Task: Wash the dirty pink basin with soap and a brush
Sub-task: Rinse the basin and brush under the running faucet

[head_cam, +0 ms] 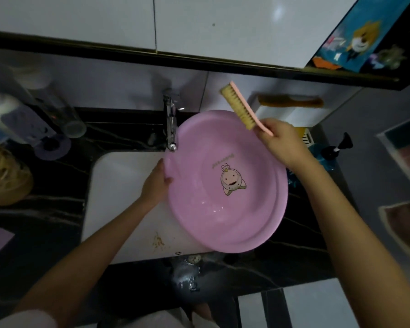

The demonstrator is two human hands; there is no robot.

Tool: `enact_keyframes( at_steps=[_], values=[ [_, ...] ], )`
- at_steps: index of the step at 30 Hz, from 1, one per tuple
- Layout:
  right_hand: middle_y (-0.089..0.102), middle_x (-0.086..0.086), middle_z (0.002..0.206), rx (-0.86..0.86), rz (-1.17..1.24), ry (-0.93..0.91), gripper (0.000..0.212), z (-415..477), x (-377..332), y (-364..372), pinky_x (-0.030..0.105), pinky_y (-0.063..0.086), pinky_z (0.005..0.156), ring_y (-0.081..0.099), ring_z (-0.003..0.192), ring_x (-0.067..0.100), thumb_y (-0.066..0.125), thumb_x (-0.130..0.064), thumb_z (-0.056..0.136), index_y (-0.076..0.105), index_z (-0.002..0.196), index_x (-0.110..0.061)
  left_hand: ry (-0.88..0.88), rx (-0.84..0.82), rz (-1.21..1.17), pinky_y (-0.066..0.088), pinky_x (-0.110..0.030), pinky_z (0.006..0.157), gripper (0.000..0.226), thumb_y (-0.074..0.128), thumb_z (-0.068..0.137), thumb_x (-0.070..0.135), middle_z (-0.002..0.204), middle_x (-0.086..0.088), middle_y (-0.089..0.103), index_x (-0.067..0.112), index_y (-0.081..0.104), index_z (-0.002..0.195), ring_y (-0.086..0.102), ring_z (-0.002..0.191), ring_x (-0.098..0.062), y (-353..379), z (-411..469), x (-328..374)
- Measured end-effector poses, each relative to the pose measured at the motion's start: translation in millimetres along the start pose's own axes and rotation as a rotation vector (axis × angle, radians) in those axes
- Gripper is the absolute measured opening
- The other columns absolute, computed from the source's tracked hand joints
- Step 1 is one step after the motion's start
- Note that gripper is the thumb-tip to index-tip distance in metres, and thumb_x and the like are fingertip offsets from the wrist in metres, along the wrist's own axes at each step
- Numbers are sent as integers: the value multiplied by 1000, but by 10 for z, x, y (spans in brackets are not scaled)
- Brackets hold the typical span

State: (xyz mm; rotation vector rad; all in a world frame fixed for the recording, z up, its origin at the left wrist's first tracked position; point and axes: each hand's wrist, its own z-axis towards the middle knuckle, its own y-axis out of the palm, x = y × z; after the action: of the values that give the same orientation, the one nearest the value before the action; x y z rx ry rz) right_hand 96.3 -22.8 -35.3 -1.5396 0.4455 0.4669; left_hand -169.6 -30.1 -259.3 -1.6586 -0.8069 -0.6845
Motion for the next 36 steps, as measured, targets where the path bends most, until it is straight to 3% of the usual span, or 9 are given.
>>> enact_keyframes(
  at_steps=[4,7,11,15,17,20,25,30,36],
  values=[
    [57,-6,62,142,233,18,18,-439,35,74,34,46,59,52,59,12,65,-18,87,60,73,-28,46,194,7,41,-39,95,56,49,89,0,135,-21,40,5,32,142,47,117,-33,102,30,268],
    [64,-18,64,244,334,44,8,-733,-6,264,22,49,56,57,59,-1,66,-12,86,70,92,-17,69,317,127,36,-46,106,69,53,80,-5,144,-27,32,-3,25,143,38,128,-41,362,-29,403],
    [62,-29,68,312,354,-18,18,-960,-83,484,8,43,55,59,62,-7,65,-3,83,68,100,1,113,5,301,-4,-36,116,76,47,94,28,157,-20,-4,2,1,149,-2,145,-33,915,-321,473],
    [61,-30,66,371,356,-77,20,-1033,-124,546,10,43,49,59,57,-5,64,-13,83,69,95,2,7,-261,347,-17,-39,113,69,28,99,34,155,-14,-19,5,-11,148,-19,143,-27,1405,-782,592],
    [62,-30,66,390,368,-90,27,-1026,-200,506,10,44,49,60,58,-5,62,-26,83,70,94,-2,21,-389,326,-16,-41,112,66,27,99,34,158,-9,-14,9,-8,149,-17,144,-21,1489,-916,667],
    [61,-30,64,437,425,-71,19,-1020,-223,441,6,44,52,59,58,-7,70,-7,82,65,82,-25,76,-444,357,-18,-41,111,67,28,99,38,158,-7,-15,12,-7,150,-17,144,-20,1316,-901,666],
    [57,-14,51,640,648,103,33,-1110,-175,483,11,45,53,53,50,-3,66,-1,84,53,60,-20,226,-176,552,-20,-37,112,76,36,96,35,156,-15,-16,4,-10,148,-15,144,-26,766,-582,299],
    [61,-12,59,732,728,173,22,-1335,-181,854,20,52,57,58,55,4,69,-14,82,60,68,-28,224,-25,853,-25,-40,111,78,45,89,25,154,-20,18,-1,0,148,16,144,-30,398,-267,126],
    [68,-11,81,832,731,228,30,-1438,-157,1120,25,55,70,66,77,8,68,-27,81,61,102,-7,73,-113,694,-13,-41,115,66,23,98,23,155,-18,-15,0,-19,143,-9,145,-29,817,-535,314]
  ],
)
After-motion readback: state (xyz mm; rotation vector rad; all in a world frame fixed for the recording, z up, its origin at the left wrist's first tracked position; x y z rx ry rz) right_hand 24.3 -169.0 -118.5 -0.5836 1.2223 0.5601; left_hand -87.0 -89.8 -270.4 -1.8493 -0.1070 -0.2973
